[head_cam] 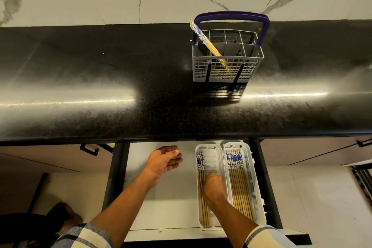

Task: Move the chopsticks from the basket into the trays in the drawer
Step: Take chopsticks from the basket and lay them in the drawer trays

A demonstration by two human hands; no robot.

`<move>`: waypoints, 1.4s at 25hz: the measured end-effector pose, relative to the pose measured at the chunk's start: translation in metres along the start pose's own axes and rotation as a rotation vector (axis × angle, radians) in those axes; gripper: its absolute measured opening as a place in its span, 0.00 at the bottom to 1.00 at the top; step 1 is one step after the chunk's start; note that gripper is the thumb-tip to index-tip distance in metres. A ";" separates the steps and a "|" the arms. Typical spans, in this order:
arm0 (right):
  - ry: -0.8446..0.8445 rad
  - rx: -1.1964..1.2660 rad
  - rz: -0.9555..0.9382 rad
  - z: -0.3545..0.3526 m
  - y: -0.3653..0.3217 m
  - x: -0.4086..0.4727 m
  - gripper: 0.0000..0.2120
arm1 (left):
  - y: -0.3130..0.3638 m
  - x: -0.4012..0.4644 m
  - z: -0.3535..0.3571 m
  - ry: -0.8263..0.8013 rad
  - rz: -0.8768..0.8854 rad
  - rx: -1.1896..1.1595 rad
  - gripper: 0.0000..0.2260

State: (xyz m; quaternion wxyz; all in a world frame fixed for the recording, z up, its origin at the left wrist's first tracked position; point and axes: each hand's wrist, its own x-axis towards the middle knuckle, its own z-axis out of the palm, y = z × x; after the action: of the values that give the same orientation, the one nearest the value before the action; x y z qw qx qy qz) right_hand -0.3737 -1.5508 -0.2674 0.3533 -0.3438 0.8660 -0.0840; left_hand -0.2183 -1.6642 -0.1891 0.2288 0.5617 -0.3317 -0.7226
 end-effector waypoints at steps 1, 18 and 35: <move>-0.008 -0.009 -0.003 0.000 0.000 -0.002 0.06 | 0.000 0.000 0.000 0.000 0.000 -0.001 0.09; -0.008 -0.048 -0.057 0.005 0.004 -0.003 0.05 | 0.001 -0.003 -0.003 0.011 -0.006 0.020 0.11; 0.143 0.142 -0.253 -0.124 -0.052 -0.033 0.08 | 0.060 -0.033 0.022 -0.199 0.136 0.361 0.11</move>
State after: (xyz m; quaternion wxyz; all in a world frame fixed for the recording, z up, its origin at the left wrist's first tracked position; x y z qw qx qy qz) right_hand -0.4115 -1.5804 -0.1378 0.3008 -0.4173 0.8307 -0.2130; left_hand -0.2330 -1.6766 -0.1197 0.1389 0.4959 -0.5137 -0.6862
